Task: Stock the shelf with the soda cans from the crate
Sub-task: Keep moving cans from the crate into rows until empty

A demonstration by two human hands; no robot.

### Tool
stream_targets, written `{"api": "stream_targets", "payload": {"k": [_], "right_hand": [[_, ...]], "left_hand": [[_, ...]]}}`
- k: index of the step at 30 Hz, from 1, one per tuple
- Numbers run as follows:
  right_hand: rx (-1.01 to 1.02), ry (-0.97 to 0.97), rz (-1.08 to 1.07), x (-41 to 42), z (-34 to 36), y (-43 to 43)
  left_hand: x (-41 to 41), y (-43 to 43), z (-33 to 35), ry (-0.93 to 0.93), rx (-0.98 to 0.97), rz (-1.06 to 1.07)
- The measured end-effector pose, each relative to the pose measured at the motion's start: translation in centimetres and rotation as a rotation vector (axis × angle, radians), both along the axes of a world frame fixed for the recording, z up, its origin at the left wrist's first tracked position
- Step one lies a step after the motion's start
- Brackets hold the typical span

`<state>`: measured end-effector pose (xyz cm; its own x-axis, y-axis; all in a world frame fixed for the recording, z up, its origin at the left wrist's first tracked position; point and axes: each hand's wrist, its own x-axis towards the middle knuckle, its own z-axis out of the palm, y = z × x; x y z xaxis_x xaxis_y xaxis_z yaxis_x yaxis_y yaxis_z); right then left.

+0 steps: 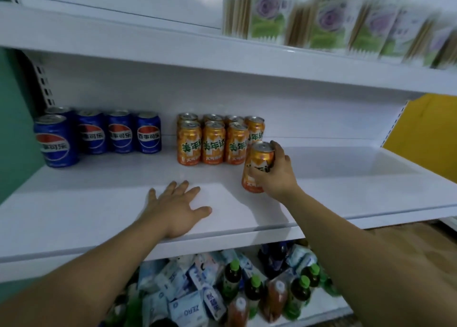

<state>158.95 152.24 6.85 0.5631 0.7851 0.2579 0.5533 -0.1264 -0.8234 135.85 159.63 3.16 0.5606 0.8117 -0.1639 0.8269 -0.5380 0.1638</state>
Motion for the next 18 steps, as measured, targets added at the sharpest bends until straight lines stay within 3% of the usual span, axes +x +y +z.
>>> {"api": "stream_targets", "payload": {"k": [18], "right_hand": [[-0.064, -0.05, -0.115, 5.8, -1.2, 8.0]], "left_hand": [[0.1, -0.2, -0.3, 0.014, 0.009, 0.003]]}}
